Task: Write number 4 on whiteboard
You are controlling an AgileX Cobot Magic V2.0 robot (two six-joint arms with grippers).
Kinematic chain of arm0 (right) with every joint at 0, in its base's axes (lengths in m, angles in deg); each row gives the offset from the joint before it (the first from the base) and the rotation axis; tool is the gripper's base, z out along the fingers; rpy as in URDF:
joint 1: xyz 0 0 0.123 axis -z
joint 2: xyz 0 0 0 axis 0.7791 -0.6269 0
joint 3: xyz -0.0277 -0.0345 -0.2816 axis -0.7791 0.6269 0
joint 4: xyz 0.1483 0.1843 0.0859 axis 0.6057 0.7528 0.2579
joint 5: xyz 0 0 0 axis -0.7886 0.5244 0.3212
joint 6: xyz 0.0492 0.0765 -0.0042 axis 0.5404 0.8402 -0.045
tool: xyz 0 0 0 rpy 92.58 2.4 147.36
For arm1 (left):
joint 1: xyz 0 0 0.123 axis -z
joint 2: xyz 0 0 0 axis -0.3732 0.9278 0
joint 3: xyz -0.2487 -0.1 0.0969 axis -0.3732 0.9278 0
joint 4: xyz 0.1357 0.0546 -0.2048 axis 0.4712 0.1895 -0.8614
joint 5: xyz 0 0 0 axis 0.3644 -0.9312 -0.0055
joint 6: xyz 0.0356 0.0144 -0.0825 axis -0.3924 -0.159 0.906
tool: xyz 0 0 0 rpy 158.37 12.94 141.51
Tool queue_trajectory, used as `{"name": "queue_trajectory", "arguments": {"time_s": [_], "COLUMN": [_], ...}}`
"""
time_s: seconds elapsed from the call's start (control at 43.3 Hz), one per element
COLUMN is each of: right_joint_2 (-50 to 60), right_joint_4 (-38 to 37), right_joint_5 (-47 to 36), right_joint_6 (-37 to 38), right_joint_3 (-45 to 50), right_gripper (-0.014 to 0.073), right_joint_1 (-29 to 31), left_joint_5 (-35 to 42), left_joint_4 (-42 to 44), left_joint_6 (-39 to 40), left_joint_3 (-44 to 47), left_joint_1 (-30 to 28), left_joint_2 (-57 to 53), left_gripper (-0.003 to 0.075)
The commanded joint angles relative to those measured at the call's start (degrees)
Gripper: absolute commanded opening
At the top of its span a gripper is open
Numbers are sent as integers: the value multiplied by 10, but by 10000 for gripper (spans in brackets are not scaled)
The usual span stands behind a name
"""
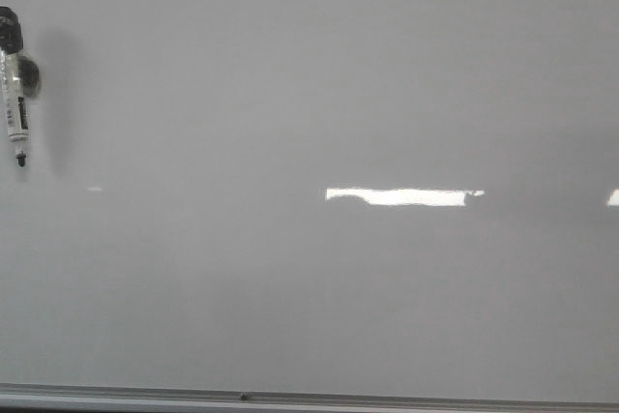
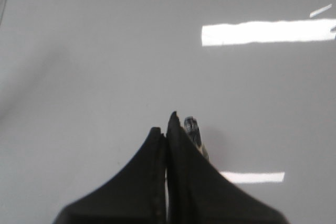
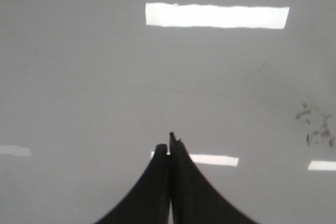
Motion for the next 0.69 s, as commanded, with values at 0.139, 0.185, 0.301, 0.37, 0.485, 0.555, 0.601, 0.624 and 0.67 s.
{"name": "queue_trajectory", "arguments": {"time_s": [0.139,0.185,0.301,0.37,0.485,0.555,0.601,0.624,0.67], "right_joint_2": [-31,-45,-89,-118,-164,-187,-196,-202,-211], "right_joint_4": [-6,-6,-6,-6,-6,-6,-3,-2,-2], "right_joint_5": [81,104,166,202,252,276,292,302,312], "right_joint_6": [-4,-4,-4,-4,-4,-4,-4,-4,-4], "right_joint_3": [-179,-208,-276,-311,-351,-355,-355,-355,-352], "right_gripper": [-69,-69,-69,-69,-69,-69,-69,-69,-69], "right_joint_1": [3,3,3,3,3,3,3,3,3], "left_joint_5": [-58,-82,-145,-182,-235,-252,-264,-272,-284], "left_joint_4": [23,23,23,23,23,23,23,23,23], "left_joint_6": [0,0,0,0,0,0,0,0,0], "left_joint_3": [-178,-204,-270,-302,-338,-338,-337,-336,-334], "left_joint_1": [4,4,4,4,4,4,4,4,4], "left_joint_2": [33,49,90,117,158,181,191,197,205], "left_gripper": [-20,-20,-20,-20,-20,-20,-20,-20,-20]}}
